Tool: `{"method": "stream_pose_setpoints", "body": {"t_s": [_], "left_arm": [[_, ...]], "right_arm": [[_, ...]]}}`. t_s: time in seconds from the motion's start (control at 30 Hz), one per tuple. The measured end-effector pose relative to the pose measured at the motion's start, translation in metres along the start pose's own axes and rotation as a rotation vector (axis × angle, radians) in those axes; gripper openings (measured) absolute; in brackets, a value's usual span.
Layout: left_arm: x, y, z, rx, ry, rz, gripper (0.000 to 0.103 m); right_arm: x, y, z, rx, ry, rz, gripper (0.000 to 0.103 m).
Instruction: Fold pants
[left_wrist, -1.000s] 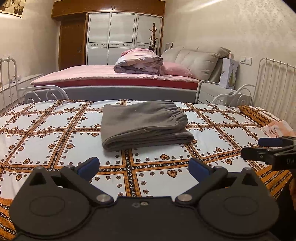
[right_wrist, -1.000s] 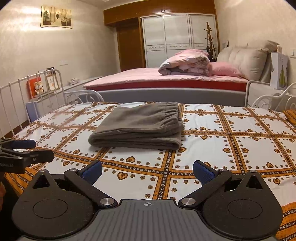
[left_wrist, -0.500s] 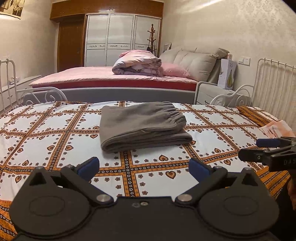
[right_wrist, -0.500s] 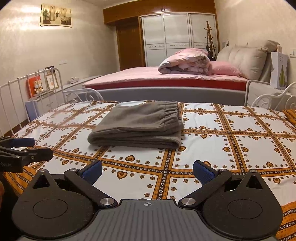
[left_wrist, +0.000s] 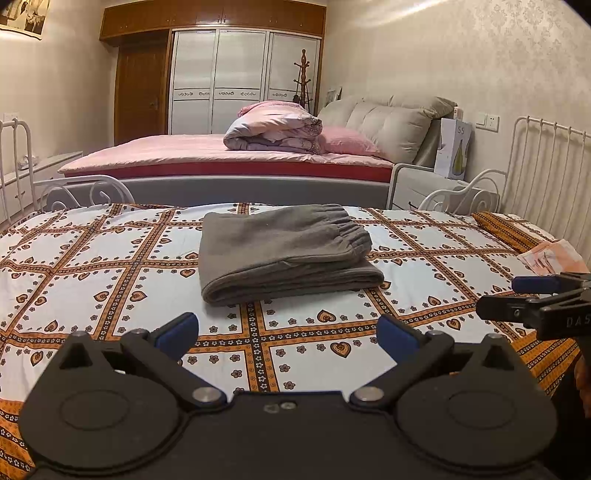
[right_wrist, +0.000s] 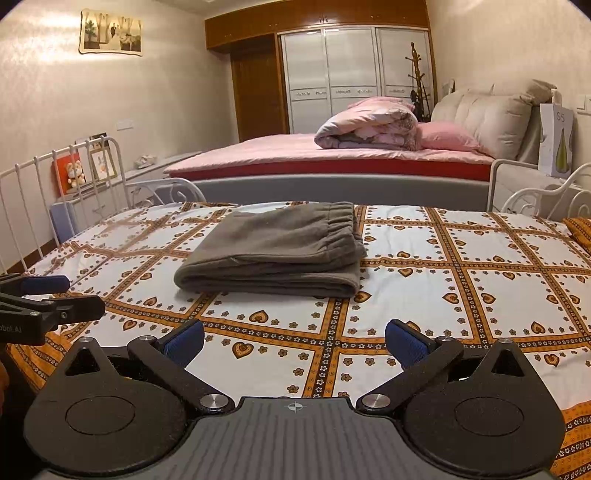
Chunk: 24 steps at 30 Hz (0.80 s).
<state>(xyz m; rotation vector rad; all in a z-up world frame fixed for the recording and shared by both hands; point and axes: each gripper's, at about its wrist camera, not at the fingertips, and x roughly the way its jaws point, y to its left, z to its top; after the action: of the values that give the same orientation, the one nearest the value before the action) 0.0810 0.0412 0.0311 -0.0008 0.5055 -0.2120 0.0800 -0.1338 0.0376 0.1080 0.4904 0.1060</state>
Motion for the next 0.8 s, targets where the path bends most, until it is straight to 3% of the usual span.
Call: {"method": "stream_pose_setpoints", "body": {"t_s": [0.8], "left_arm": [[0.0013, 0.0006, -0.0007, 0.004, -0.002, 0.001, 0.096]], "right_arm": [[-0.001, 0.0011, 0.0003, -0.003, -0.001, 0.001, 0.103]]}}
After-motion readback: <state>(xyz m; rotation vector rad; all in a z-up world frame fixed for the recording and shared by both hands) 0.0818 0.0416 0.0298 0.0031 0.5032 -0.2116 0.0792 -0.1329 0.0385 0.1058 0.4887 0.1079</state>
